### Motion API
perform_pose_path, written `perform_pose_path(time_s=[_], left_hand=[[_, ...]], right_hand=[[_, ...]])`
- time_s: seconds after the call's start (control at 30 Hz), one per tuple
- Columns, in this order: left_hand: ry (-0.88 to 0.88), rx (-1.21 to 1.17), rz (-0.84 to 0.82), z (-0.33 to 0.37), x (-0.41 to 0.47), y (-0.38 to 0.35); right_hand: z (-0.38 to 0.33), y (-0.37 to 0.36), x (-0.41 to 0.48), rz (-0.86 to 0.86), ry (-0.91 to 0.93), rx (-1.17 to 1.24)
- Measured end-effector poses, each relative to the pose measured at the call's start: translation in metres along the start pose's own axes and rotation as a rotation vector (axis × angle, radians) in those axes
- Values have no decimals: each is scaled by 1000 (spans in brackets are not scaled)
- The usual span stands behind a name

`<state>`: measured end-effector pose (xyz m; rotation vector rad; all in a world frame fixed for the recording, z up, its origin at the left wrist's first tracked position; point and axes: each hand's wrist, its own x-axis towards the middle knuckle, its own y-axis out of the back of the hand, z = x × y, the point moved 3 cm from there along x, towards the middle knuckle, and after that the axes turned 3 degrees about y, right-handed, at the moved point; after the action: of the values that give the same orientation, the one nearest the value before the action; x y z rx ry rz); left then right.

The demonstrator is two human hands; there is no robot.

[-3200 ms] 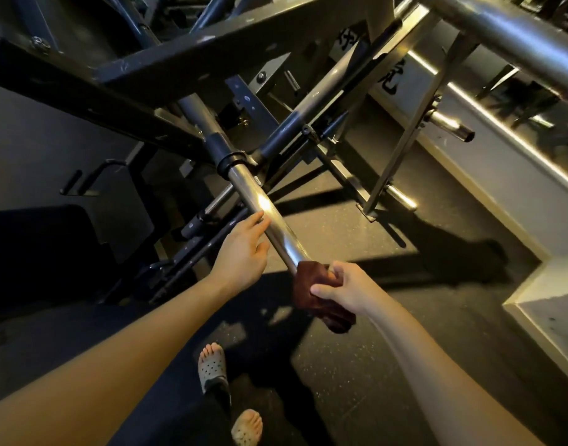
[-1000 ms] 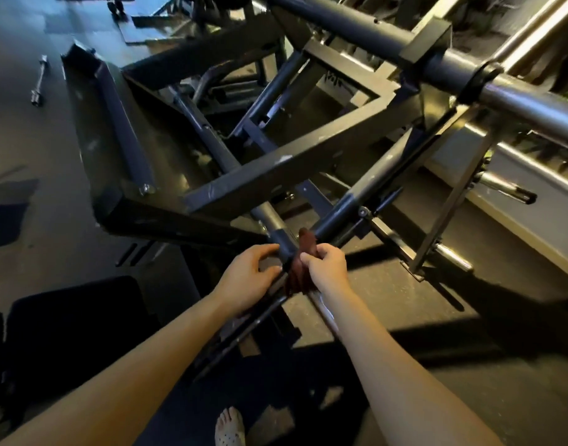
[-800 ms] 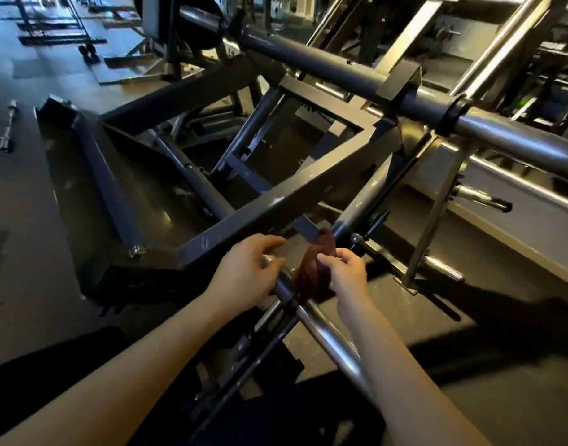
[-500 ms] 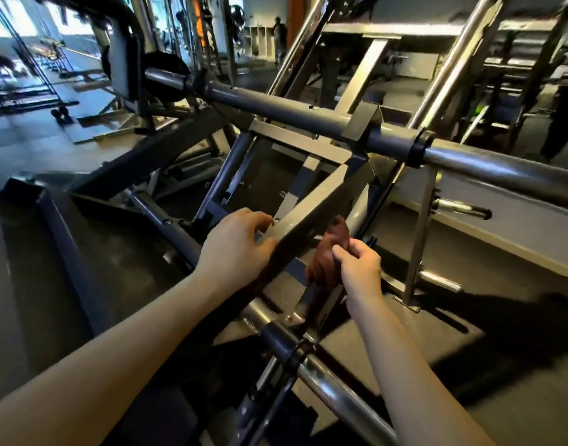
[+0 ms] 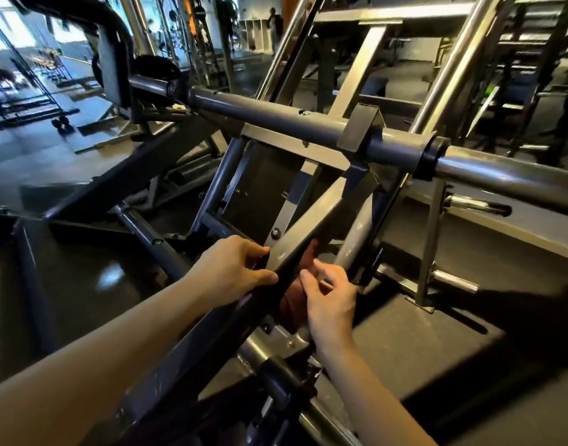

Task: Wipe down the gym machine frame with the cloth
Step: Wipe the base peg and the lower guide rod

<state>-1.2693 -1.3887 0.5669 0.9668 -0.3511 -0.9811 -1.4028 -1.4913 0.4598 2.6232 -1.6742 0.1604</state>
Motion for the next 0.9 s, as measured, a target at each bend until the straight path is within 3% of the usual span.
perform_pose_path(time_s=[0.1,0.17,0.43,0.5,0.6,0.67,0.77,0.9], left_hand=[[-15,58,37,-1,0,-3],[-29,51,35,-5,1,-4],[-65,-3,34,-8,4,-4],[-77,-29,28,-9,3,-4],[-69,-55,17,-10,4,-2],[-74,-63,-3,-10,3,-3],[-91,-82,5,-10,2,-3],[-80,-75,11,-9,2,-4]], right_hand=[[6,-13,-38,-99,126,-24],[10,-13,-24,-90,116,-7],[0,21,81,197,-58,-54],[-3,13,54,144,1,-40],[2,-6,-9,-98,119,-53],[1,-9,-22,-168,193,-71],[-6,3,22,-75,194,-105],[-2,28,87,153,18,-120]])
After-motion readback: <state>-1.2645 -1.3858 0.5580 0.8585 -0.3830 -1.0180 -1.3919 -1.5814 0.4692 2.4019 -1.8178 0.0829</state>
